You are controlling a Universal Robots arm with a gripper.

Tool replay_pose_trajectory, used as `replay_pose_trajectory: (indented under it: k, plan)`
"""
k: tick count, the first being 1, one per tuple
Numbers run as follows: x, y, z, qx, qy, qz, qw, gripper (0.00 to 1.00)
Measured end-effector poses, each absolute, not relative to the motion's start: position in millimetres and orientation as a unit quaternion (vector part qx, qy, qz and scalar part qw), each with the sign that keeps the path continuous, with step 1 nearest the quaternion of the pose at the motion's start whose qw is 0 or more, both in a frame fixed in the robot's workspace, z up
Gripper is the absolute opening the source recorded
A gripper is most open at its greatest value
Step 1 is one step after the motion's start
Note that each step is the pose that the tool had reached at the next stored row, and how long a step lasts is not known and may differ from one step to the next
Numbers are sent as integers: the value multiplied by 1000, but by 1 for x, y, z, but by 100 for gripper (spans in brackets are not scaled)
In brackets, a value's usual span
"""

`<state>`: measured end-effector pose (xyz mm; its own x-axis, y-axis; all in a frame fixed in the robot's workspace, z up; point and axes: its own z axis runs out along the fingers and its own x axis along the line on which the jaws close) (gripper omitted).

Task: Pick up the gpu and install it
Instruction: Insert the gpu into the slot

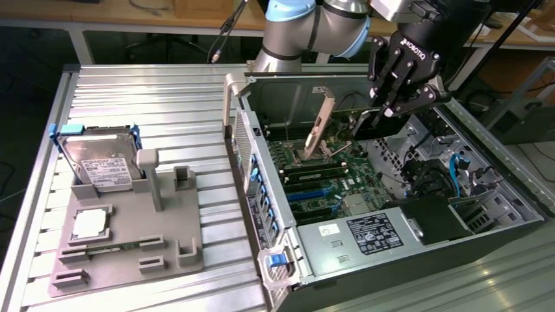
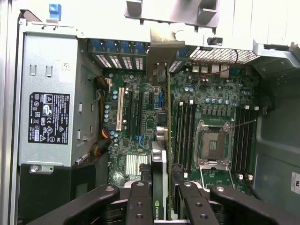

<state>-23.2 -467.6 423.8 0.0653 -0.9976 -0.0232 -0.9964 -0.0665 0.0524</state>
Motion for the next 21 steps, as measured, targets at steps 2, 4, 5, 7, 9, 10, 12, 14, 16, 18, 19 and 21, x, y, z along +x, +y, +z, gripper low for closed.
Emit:
replay_pose_trajectory:
  k: [2,4,5,7,9,10,12,14,16,18,19,21]
  plan:
    - [-23,-468,423,730,-683,-26,11,27]
    - [-23,-468,423,730,-683,-26,11,27]
    - [-23,-468,423,730,-683,-26,11,27]
    - [-23,-468,422,730,-683,-26,11,27]
    - [-23,-468,422,730,-683,-26,11,27]
    - [-23,-468,421,730,-683,-26,11,27]
    - [-23,-468,421,730,-683,-26,11,27]
    - [-23,-468,420,730,-683,-26,11,27]
    - [-23,-468,420,730,-683,-26,11,27]
    - [-23,-468,419,730,-683,-26,11,27]
    - [-23,-468,419,730,-683,-26,11,27]
    - [-23,-468,418,730,-683,-26,11,27]
